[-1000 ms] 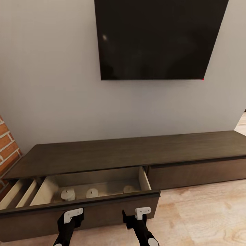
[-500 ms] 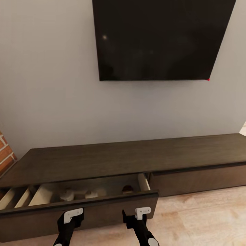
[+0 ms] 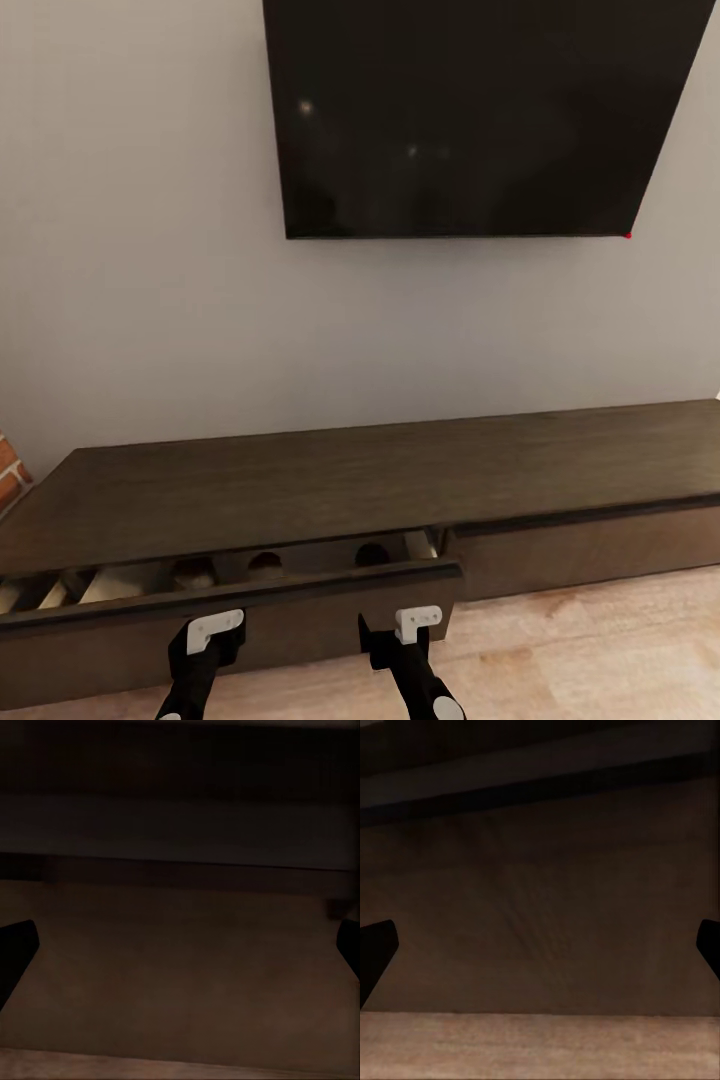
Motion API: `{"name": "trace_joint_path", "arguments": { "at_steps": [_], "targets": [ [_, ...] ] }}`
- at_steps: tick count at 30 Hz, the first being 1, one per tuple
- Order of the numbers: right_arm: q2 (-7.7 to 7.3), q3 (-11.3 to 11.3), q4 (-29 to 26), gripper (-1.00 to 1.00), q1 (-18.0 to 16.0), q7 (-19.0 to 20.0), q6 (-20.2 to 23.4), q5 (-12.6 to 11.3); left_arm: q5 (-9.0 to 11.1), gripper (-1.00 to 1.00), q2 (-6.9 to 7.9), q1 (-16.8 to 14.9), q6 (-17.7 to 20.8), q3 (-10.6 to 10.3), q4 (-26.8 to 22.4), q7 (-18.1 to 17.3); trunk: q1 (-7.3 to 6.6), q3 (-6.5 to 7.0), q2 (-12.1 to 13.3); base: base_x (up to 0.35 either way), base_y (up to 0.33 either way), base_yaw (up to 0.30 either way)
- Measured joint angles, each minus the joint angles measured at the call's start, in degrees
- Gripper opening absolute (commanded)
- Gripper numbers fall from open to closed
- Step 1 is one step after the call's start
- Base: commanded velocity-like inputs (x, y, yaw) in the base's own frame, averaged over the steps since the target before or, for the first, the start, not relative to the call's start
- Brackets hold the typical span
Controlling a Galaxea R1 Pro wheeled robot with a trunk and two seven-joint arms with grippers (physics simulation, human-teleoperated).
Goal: Place each of the two pumpkins and all three candles from the living room inside a cabinet in the living room (use any cabinet), then make sure every cabinet is closed, and position the cauldron so it is next to a table in the living room.
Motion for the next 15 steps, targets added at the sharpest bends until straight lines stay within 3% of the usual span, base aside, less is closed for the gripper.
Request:
{"name": "trace_joint_path", "arguments": {
  "at_steps": [7,15],
  "targets": [
    [0.0,0.0,-0.1,1.0,0.0,0.0,0.0,0.0,0.0,1.0,0.0,0.0,0.0,0.0,0.0,0.0,0.01,0.0,0.0,0.155,0.0,0.0],
    [0.0,0.0,-0.1,1.0,0.0,0.0,0.0,0.0,0.0,1.0,0.0,0.0,0.0,0.0,-0.1,-0.1,0.02,0.0,0.0,0.028,0.0,0.0]
  ]
}}
